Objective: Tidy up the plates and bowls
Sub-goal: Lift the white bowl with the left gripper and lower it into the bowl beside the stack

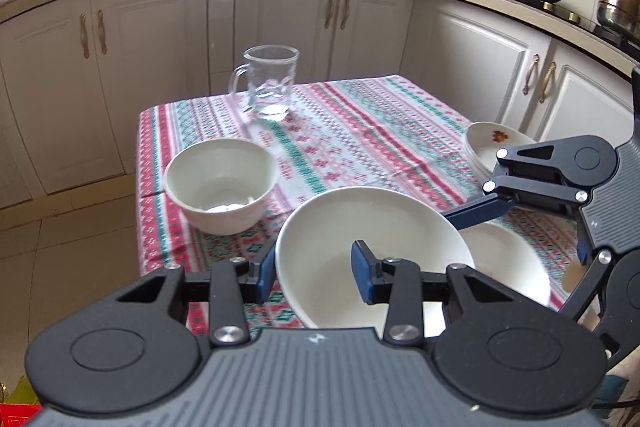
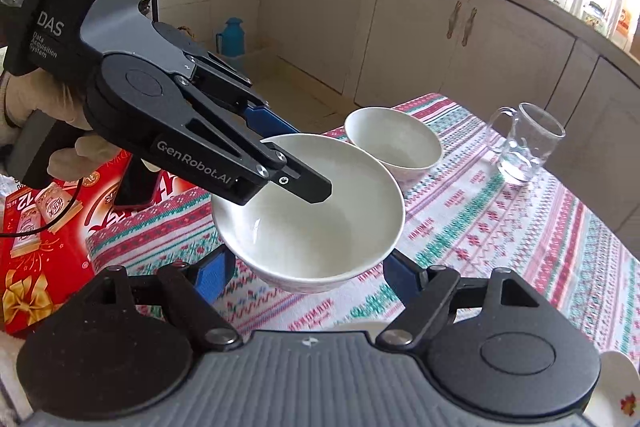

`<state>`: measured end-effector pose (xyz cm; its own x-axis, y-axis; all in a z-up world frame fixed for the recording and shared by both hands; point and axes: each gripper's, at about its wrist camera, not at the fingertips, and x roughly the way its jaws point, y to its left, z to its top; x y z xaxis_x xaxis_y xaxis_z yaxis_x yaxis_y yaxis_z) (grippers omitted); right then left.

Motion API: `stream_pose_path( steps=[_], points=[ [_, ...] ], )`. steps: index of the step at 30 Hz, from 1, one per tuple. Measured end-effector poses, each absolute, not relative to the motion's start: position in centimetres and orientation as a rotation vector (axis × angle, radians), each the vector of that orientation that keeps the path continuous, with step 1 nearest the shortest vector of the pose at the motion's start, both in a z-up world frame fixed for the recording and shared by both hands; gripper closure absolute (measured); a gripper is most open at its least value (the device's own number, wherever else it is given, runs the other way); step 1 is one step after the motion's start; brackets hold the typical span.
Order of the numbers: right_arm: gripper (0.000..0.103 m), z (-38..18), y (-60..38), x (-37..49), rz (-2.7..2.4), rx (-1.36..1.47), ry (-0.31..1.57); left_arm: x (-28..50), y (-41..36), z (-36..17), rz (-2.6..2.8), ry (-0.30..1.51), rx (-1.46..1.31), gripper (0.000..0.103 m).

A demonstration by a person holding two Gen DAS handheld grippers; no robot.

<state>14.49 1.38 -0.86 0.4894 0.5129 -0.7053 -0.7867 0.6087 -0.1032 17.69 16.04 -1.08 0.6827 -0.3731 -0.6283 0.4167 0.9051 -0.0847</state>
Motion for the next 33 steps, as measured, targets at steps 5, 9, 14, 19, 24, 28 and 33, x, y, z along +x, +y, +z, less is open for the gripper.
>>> stream_pose_path(
  steps=[5,9,14,19,24,28,33],
  points=[
    [0.019,0.0,-0.5,13.0,0.808,-0.425,0.664,16.7,14.1,-0.3,-0.461,0.673,0.089,0.065],
    [0.019,0.4,-2.2,11.9,0.787,-0.416,0.648,16.1,12.4,0.1,-0.483,0.663,0.104,0.065],
    [0.019,0.6,-4.1,10.9,0.753,-0.399,0.644,15.8,10.2,0.1,-0.517,0.659,0.119,0.065],
    [0.019,0.7,-5.9,10.1,0.72,-0.388,0.646,15.8,8.3,-0.2,-0.546,0.669,0.129,0.065],
    [0.019,0.3,-7.5,9.9,0.705,-0.368,0.66,15.8,6.9,-0.9,-0.562,0.685,0.131,0.065],
    [0.019,-0.4,-8.3,9.8,0.698,-0.359,0.681,15.9,6.4,-1.5,-0.568,0.701,0.134,0.065],
    [0.019,-1.1,-8.8,10.1,0.701,-0.341,0.703,15.9,5.8,-2.1,-0.561,0.705,0.155,0.065]
  ],
)
